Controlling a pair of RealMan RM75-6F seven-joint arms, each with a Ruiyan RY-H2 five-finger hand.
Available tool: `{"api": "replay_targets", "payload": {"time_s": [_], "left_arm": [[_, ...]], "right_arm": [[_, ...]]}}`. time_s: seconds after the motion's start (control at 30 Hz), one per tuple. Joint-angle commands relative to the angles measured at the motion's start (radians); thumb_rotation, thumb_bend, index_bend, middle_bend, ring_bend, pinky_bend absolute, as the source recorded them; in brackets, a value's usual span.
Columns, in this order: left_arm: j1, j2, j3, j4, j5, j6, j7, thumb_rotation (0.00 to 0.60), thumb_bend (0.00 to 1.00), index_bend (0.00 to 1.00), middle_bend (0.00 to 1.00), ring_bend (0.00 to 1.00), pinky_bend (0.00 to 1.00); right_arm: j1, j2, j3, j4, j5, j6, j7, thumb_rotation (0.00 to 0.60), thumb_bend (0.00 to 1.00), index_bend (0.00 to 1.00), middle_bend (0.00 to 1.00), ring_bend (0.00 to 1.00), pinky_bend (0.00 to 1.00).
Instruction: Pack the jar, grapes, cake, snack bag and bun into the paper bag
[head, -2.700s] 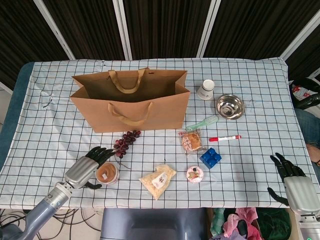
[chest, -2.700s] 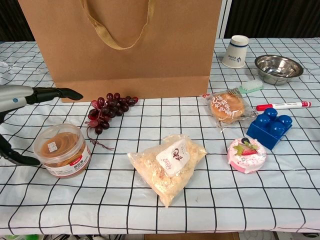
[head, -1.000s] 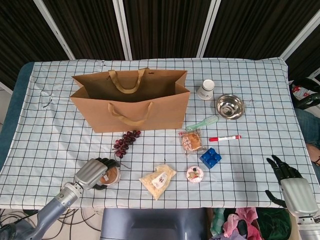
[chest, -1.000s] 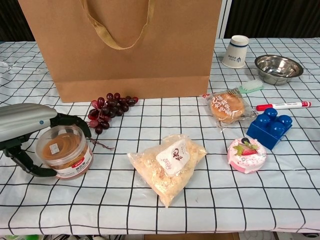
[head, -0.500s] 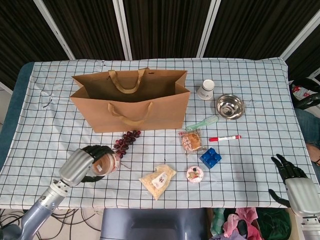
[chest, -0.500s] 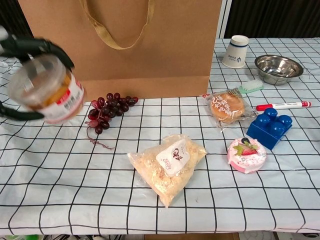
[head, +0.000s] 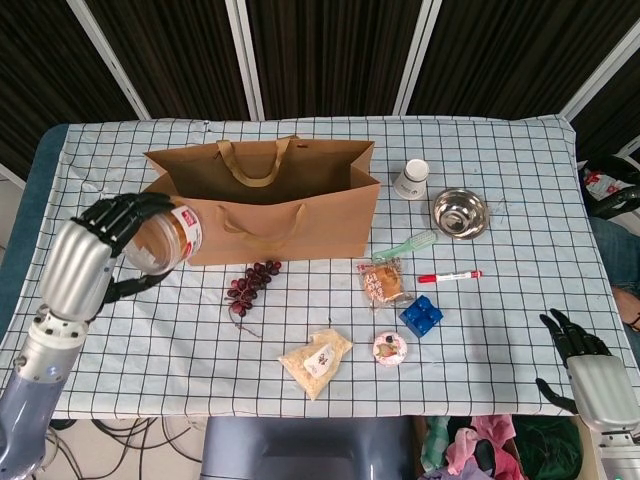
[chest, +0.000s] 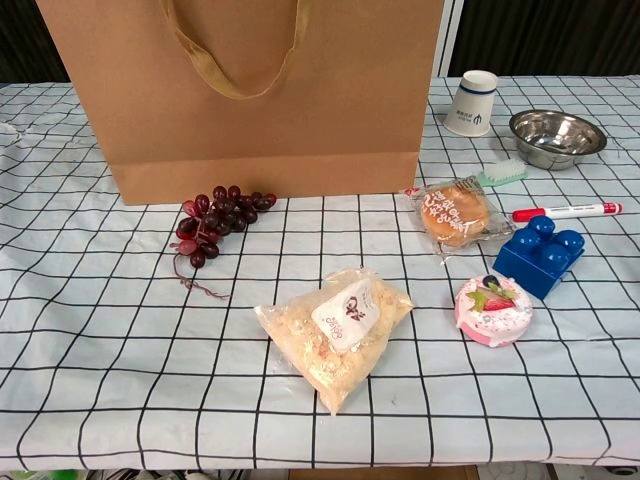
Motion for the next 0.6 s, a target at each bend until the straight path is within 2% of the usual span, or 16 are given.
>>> {"api": "replay_targets", "payload": {"time_s": [0.03,0.23,0.5,0.6], "left_arm": [[-0.117,-0.022,-0.101,0.029,-0.131,-0.109,0.067,0.6,0.36,0.35,0.42,0.33,0.43],[-0.272,-0.086,-0.16,0.149,-0.31,-0.28,0.163,0.6,0.35,0.35,0.41,0.32,0.43],[-0.381,-0.179,-0.191,0.253,-0.51,-0.367,0.217,0.6,0.34,0.34,0.39,0.3,0.43],[-0.408,-0.197,-0.193,0.28,-0.579,-0.392,0.236,0.6,0.29,0.32,0.36,0.26,0.41]], "right_arm": [[0.0,-0.001,0.001,0.002,0.006,-0.004,-0.003,0.6,0.17,0.08,0.06,0.15,0.24],[-0.001,-0.004,0.003,0.01,0.026,-0.014,-0.007,0.6,0.17,0.08,0.06,0.15,0.24],[-0.003,0.003,0.022,0.02,0.065,-0.012,0.017,0.6,0.17,0.08,0.06,0.15,0.24],[-0.008,0.01,0.026,0.02,0.074,-0.007,0.035,0.6,0.17,0.08,0.06,0.15,0.24]]}}
